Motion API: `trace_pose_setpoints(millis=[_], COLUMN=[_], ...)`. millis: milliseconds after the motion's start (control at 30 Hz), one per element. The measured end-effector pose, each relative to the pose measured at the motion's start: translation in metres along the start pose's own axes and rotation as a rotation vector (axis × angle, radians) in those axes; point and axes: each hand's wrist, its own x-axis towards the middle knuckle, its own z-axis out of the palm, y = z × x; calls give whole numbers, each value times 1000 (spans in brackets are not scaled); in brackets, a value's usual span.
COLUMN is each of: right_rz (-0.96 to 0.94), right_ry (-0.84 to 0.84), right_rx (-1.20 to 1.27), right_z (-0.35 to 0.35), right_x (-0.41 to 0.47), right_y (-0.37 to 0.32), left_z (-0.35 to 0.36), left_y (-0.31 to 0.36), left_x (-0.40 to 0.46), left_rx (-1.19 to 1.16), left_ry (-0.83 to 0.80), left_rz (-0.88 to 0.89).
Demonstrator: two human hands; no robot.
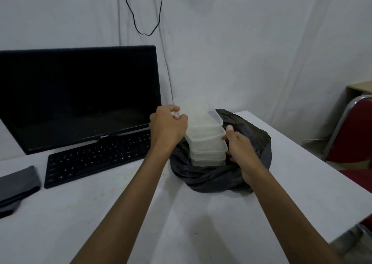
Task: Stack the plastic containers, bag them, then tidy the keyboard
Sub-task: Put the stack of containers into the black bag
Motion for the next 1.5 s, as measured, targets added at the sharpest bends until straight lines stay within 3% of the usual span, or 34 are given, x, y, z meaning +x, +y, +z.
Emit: trace_pose_setpoints(millis=[300,500,633,733,833,933,1067,1167,1300,1500], right_rz=[23,36,18,-5,-107,-57,253,315,197,-113], right_ry=[19,68,72,73,294,474,265,128,155,193], right_rx=[78,242,221,127,35,-95,-165,-136,-81,297], right_z=[-11,-12,-18,-27,-39,-49,-50,-48,-59,-67], right_x=[6,-2,-8,-10,-7,1,7,7,1,-16], right_y=[5,9,9,11,16,33,64,71,38,-44], left_z=[11,29,35,31,32,37,47,47,45,45], left_y=[-3,-7,-10,-4,6,19,20,16,15,16], left_x=[0,-7,-6,-3,1,-3,-8,-5,0,6], left_rx=[56,-87,-89,15,174,250,367,365,355,352], left_ry=[-128,-293,-277,-263,-182,-239,-350,-346,-364,-384], left_rz=[-68,-112,-70,63,238,320,330,306,268,239])
